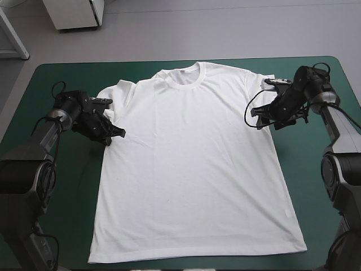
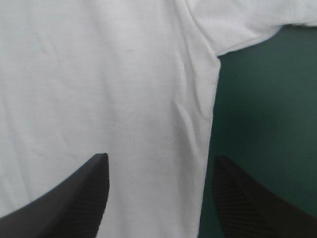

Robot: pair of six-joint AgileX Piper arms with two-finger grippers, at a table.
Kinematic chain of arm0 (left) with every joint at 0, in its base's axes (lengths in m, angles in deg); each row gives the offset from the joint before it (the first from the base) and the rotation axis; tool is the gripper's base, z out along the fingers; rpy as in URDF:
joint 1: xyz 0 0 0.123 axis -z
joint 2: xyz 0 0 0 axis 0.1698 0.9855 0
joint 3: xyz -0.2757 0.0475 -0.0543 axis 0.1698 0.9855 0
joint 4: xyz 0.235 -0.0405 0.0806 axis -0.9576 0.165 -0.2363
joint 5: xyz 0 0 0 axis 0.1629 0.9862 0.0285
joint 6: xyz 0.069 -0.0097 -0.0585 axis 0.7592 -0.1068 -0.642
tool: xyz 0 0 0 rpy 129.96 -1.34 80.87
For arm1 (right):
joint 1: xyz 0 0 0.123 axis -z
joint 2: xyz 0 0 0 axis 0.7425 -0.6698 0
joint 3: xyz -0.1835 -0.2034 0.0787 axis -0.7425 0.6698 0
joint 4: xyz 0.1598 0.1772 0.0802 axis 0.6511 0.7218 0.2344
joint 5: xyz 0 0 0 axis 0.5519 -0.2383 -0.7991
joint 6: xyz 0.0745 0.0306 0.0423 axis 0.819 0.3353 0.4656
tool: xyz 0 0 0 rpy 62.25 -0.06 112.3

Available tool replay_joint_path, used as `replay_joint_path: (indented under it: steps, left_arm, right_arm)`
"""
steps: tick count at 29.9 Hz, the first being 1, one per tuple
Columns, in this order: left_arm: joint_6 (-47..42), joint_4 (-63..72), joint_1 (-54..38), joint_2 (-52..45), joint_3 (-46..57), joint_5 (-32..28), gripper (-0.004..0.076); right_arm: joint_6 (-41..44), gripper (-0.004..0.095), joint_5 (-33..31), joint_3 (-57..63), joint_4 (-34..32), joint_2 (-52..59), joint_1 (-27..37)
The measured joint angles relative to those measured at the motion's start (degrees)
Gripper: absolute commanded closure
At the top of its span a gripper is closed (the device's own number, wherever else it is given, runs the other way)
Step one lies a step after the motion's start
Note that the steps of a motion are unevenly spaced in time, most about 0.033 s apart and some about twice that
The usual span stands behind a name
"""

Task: Fold the cloth

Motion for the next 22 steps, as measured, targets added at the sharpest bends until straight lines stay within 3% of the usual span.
replay_joint_path:
  steps: [15,19,22]
  left_arm:
    - [1.9,2.7,2.5,0.3,-0.4,0.5,0.0733]
    - [2.5,2.9,2.6,0.3,-0.4,0.6,0.0733]
    - [2.6,3.0,2.6,0.3,-0.4,0.6,0.0733]
  right_arm:
    - [-0.7,0.0341,1.6,-0.6,0.0,-5.9,0.1]
    - [-0.7,0.0512,1.4,-0.9,0.1,-6.4,0.3]
    - [-0.7,0.0709,0.8,-1.2,-0.7,-6.8,0.5]
